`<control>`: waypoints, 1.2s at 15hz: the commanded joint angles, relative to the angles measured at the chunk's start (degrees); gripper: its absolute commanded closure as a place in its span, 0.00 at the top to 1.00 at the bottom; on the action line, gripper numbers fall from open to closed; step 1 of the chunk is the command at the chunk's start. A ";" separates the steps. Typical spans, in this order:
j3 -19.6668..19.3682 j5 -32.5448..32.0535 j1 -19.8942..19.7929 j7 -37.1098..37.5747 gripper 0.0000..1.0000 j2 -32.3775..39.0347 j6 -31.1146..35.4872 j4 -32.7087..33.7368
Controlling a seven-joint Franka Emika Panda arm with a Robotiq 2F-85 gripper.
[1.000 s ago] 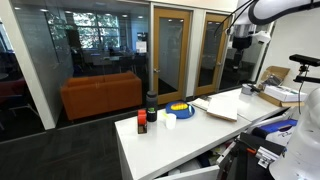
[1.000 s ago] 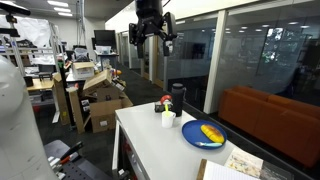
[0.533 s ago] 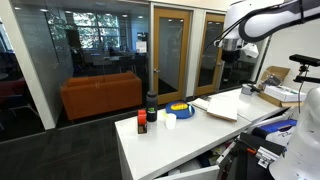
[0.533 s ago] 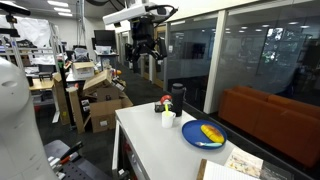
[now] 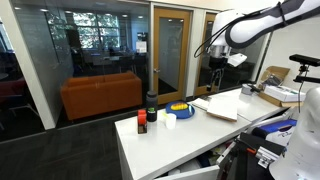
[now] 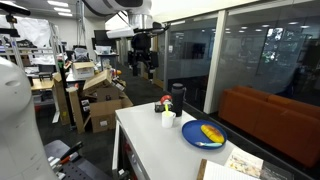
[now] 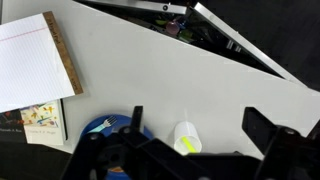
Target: Pick up the pen from the cup and put it on the table
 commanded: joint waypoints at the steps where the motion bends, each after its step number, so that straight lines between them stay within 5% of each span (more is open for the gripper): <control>1: 3.06 3.54 -1.83 10.59 1.00 6.52 2.06 3.96; 7: 5.71 4.86 -2.06 29.73 1.00 20.31 1.12 13.32; 18: -0.18 18.29 -1.79 44.47 1.00 45.39 -7.45 34.92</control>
